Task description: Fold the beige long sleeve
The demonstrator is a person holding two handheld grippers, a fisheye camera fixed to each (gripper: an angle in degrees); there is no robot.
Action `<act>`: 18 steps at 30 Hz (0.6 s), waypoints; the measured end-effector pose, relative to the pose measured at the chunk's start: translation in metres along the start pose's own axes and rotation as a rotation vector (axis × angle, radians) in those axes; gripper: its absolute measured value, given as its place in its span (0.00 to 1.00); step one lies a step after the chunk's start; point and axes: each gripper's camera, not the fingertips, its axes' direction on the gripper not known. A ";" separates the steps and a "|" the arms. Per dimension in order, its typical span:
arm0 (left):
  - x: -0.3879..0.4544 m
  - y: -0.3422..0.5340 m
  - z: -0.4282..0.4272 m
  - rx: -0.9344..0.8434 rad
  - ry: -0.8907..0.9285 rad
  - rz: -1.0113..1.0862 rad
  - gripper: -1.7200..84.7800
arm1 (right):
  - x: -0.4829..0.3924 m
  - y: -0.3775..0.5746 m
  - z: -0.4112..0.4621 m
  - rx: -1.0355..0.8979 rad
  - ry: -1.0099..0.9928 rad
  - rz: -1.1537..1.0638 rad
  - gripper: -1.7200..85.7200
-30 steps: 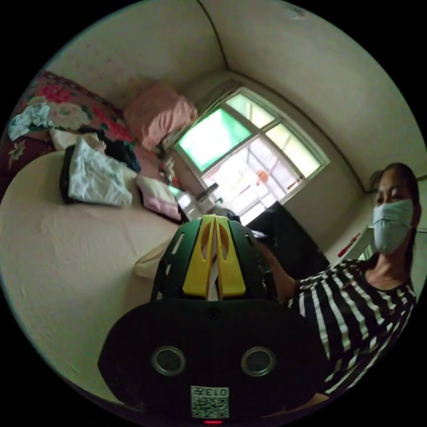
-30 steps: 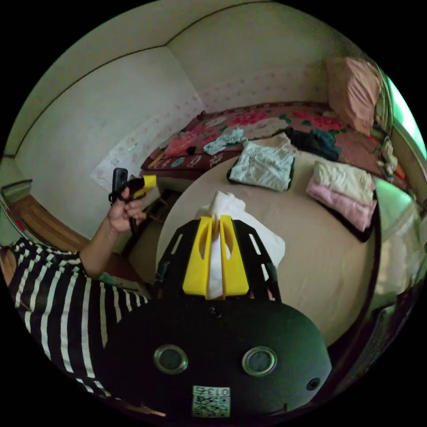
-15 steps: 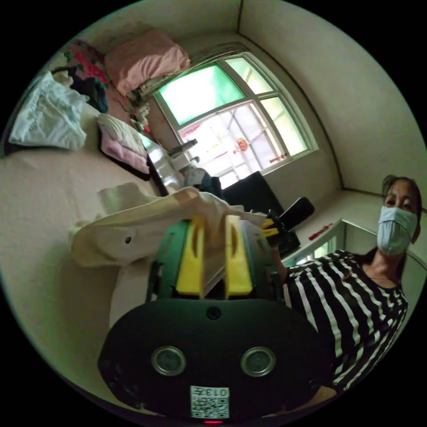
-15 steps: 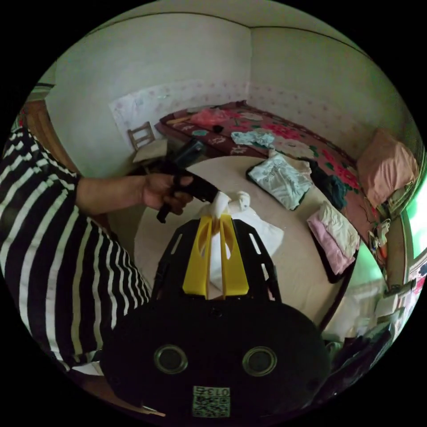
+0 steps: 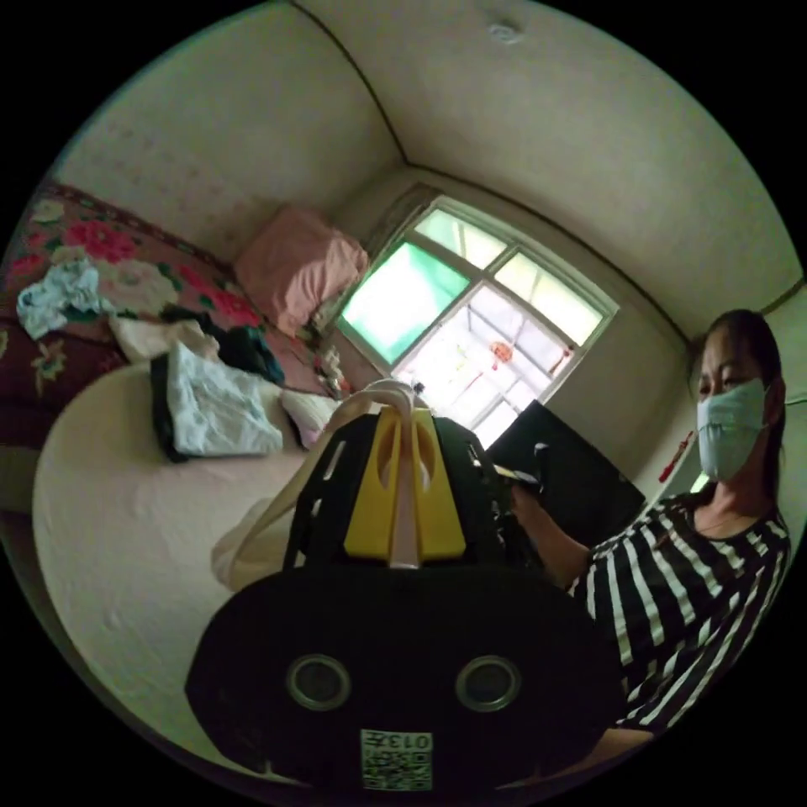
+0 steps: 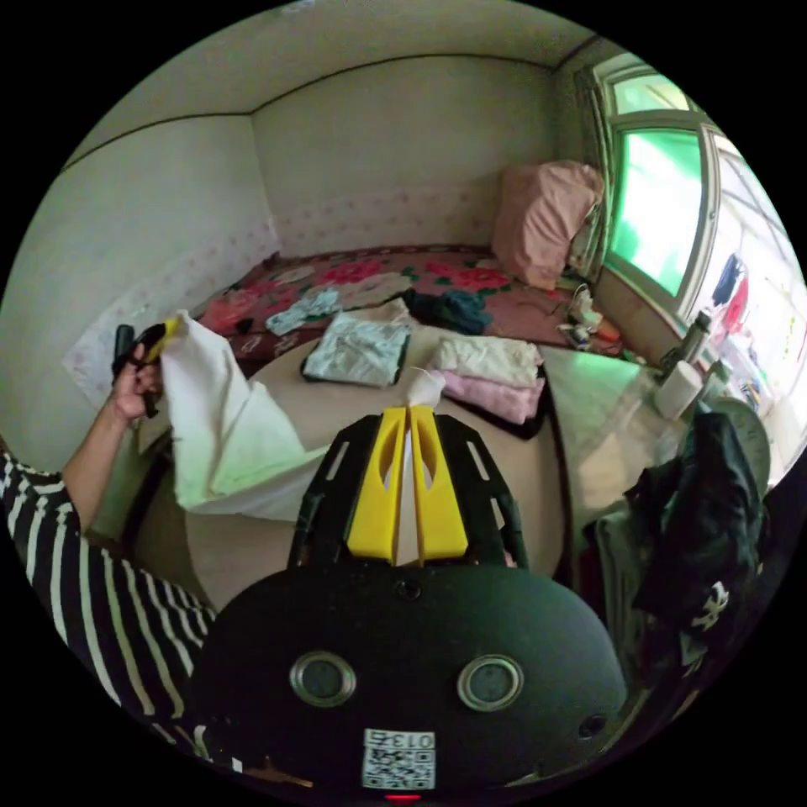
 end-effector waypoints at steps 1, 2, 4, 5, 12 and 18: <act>0.006 -0.011 -0.022 0.084 -0.005 0.035 0.02 | 0.003 -0.005 -0.003 0.019 0.015 0.003 0.03; 0.010 -0.015 -0.033 0.128 -0.016 0.049 0.02 | 0.009 -0.013 -0.011 0.063 0.046 -0.001 0.03; 0.032 -0.016 -0.081 0.297 -0.066 0.131 0.02 | 0.015 -0.020 -0.029 0.154 0.091 -0.022 0.02; 0.038 -0.013 -0.092 0.333 -0.072 0.153 0.02 | 0.018 -0.020 -0.040 0.218 0.120 -0.038 0.02; 0.047 0.100 -0.128 0.265 -0.165 0.133 0.03 | 0.036 0.048 -0.033 0.262 0.040 -0.061 0.03; -0.022 0.250 -0.084 -0.105 -0.465 -0.433 0.04 | 0.039 0.162 0.096 -0.307 0.078 0.072 0.04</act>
